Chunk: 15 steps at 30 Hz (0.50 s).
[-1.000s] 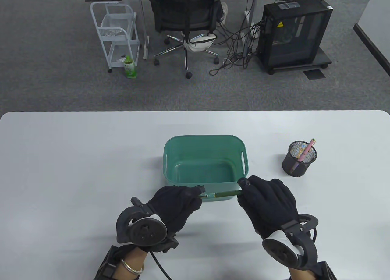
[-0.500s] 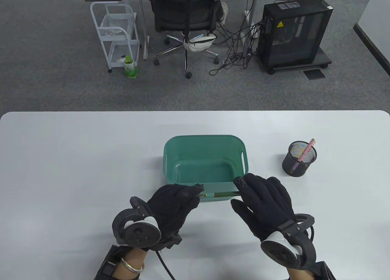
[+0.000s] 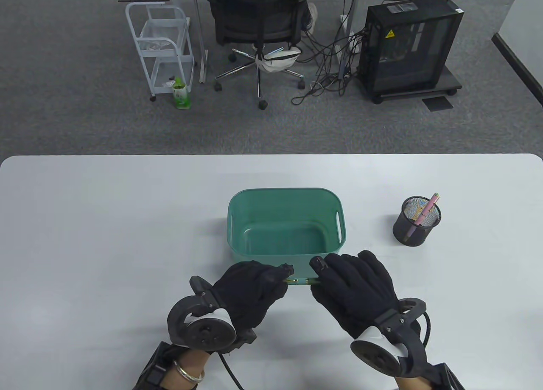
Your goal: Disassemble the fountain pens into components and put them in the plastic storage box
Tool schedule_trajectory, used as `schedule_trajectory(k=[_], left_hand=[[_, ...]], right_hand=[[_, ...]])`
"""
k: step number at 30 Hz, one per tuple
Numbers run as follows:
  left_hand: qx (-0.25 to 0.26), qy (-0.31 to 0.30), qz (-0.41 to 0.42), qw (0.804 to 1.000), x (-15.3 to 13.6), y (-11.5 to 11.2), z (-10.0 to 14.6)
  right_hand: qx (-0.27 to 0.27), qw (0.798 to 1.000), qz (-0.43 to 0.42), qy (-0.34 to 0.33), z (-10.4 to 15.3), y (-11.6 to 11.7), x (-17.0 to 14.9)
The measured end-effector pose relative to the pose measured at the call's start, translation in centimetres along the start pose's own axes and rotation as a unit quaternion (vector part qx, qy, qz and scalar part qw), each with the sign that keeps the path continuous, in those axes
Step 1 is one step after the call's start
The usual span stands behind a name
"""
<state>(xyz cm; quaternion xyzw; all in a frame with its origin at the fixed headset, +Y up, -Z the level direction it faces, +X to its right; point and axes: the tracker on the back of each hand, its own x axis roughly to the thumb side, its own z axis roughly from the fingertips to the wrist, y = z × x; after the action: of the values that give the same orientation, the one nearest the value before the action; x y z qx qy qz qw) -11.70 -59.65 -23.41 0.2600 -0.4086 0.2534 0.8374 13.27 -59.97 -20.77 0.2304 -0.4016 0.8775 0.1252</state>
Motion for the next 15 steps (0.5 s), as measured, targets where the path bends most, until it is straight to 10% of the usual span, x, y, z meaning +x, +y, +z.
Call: schedule_trajectory(k=[15], left_hand=[[-0.011, 0.005, -0.006, 1.000, -0.01, -0.20, -0.04]], right_hand=[[0.015, 1.000, -0.009, -0.004, -0.06, 0.17, -0.01]])
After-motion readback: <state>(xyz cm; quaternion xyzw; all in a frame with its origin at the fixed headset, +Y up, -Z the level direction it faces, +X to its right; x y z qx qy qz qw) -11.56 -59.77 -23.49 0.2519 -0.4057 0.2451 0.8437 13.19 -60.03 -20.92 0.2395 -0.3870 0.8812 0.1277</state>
